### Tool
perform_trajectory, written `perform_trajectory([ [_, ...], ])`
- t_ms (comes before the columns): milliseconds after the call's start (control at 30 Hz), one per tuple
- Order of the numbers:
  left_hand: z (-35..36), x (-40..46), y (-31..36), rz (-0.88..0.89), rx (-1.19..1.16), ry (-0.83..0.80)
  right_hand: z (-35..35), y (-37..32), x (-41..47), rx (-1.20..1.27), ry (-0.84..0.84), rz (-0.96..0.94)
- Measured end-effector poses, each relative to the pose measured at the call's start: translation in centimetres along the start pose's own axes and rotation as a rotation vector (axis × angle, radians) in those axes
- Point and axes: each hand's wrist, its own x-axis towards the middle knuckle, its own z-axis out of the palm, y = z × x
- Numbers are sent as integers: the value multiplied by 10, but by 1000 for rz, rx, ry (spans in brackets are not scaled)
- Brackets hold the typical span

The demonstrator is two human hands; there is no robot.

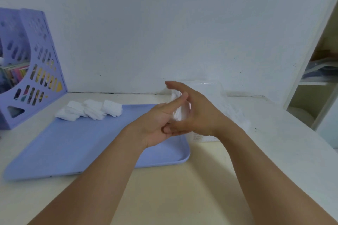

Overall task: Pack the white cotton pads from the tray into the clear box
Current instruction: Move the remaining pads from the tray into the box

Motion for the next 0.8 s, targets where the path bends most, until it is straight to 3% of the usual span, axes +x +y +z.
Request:
perform_trajectory([
  [200,-6,2,2,-57,-230,-65,0,-2,2,1,69,-27],
  [567,-4,2,-1,3,-60,-17,7,4,3,81,-2,-6],
  [800,-6,3,0,-17,-95,-156,-27,9,-6,318,-218,84],
])
